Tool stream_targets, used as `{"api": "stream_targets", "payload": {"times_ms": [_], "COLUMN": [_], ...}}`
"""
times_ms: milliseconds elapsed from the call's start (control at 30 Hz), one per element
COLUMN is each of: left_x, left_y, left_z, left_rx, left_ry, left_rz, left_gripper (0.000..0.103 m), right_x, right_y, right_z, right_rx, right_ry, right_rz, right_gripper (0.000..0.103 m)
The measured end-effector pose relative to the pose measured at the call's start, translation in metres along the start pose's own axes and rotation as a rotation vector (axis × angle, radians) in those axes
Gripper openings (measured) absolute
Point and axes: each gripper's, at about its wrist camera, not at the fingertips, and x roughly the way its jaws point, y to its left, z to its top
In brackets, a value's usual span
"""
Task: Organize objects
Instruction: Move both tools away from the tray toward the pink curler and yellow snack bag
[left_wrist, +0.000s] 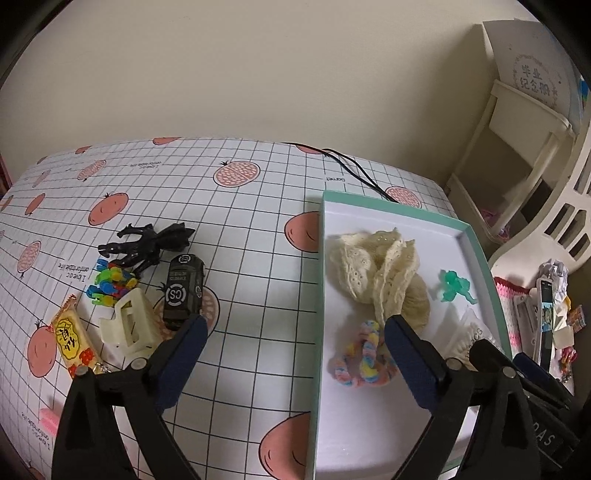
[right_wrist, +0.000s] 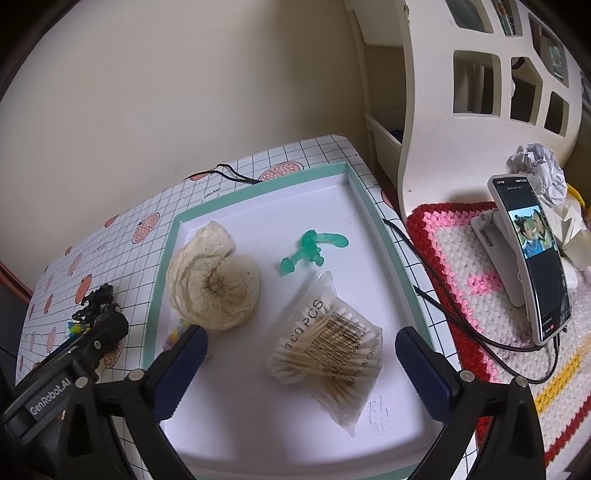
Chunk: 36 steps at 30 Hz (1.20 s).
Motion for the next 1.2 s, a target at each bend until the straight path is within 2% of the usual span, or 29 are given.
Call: {"api": "stream_targets", "payload": {"times_ms": [100, 500, 633, 800, 1033, 1200], "left_x": [0.0, -0.002, -0.012, -0.027, -0.051, -0.061], "left_y": [0.002, 0.006, 0.01, 0.016, 0.04, 0.066], "left_z": [0.0, 0.0, 0.004, 0.009, 0.016, 0.019], "left_rx": [-0.009, -0.007, -0.014, -0.005, -0.009, -0.015], "left_ry": [-0.002, 0.021, 0.017, 0.004, -0.01, -0.008], "left_rz": [0.008, -0.014, -0.04, -0.038, -0.039, -0.016], "left_gripper": [0.103, 0.103, 0.103, 0.103, 0.103, 0.103], "right_x": [0.001, -0.002, -0.009, -0.023, -0.046, -0.053], "right_y": [0.0, 0.005, 0.01, 0.022, 0.044, 0.069], "right_z": [0.0, -0.002, -0.001, 0.002, 0.005, 0.001], "right_rx": [-0.003, -0.018, -0.01, -0.013, -0.025, -0.073], "right_ry": [0.001, 0.006, -0.019, -0.063, -0.117, -0.114], "right_rz": [-0.002, 0.0, 0.009, 0.019, 0.074, 0.113], "right_gripper": [0.103, 0.103, 0.103, 0.103, 0.103, 0.103]}}
